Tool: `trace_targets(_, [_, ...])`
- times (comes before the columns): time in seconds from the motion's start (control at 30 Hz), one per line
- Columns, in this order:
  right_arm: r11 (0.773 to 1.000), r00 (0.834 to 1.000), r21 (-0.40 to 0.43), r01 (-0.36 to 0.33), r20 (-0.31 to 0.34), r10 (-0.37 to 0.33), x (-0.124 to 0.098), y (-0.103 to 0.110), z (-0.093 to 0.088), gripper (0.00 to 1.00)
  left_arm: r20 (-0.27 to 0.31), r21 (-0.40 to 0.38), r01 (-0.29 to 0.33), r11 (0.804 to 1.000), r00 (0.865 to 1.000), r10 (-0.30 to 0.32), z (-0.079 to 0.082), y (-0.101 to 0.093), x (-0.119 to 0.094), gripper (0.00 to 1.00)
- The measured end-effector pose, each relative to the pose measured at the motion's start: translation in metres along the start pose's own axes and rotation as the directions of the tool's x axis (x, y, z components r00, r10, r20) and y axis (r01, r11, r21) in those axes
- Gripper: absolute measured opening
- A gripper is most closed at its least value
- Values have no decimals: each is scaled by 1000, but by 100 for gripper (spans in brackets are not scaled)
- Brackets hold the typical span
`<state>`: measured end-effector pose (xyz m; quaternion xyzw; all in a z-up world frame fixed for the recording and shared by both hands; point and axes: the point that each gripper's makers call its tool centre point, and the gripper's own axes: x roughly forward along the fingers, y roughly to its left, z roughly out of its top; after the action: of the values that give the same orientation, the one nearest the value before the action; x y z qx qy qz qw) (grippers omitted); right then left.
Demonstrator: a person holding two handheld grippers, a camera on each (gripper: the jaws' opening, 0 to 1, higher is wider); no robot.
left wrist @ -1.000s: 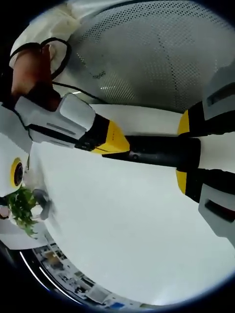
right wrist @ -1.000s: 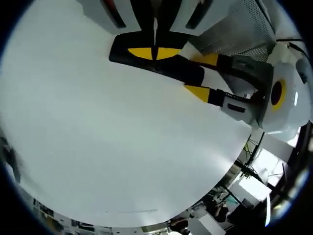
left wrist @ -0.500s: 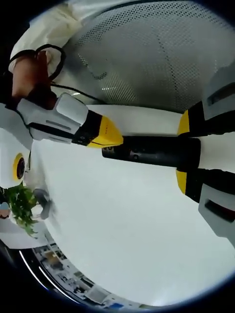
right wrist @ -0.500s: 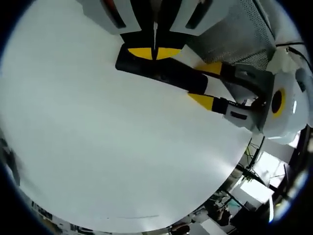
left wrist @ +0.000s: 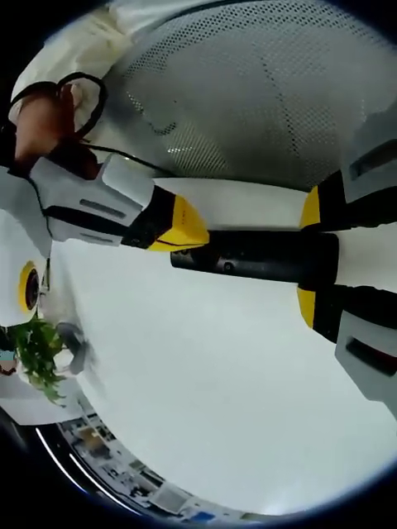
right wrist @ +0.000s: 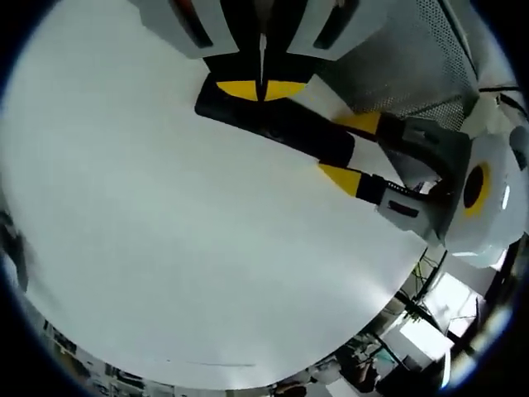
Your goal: Press the specified remote control buttons in sequence, fully releasing each button before pressing the next.
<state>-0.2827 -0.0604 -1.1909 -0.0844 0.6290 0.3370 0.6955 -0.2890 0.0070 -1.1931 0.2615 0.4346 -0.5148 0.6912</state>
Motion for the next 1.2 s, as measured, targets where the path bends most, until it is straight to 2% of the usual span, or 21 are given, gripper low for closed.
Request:
trace_targets(0.03, [999,997,17,30,68,-31,0,-3,11,0,7,-6,3,1000,1000,-3,0,1,0,24])
trace_targets(0.1, [999,999,-32,32,46,-30,-6,1,5,0,11,-10,9,1000,1000,-9,0,1,0,24])
trace_targets(0.17, [999,998,-34,36,48,-34,-6,1,4,0,8,-1,9,1000,1000,-9,0,0,0,24])
trace_targets(0.37, [1000,998,-9,27,62,-26,-6,-1,4,0,-9,19,6,1000,1000,-5,0,0,1,24])
trace_targets(0.6, [999,997,29,-23,80,20,-6,-1,5,0,-9,38,5,999,1000,-5,0,0,0,24])
trace_targets(0.7, [997,996,70,-41,76,36,-7,-1,5,0,-12,43,6,999,1000,-5,-1,0,0,24])
trace_targets(0.8, [997,997,73,-38,74,32,-5,0,6,0,-6,40,6,999,1000,-6,-1,0,0,24])
trace_targets(0.9, [999,998,37,-4,55,2,-5,-3,6,0,-5,41,6,999,1000,-6,-1,0,-1,24])
trace_targets(0.97, [1000,998,13,8,69,-9,-7,-4,9,0,-9,45,6,999,1000,-6,-1,0,-1,24])
trace_targets(1.2, [1000,998,16,2,70,-3,-6,-2,14,0,-11,71,-3,997,1000,4,-1,-1,0,24])
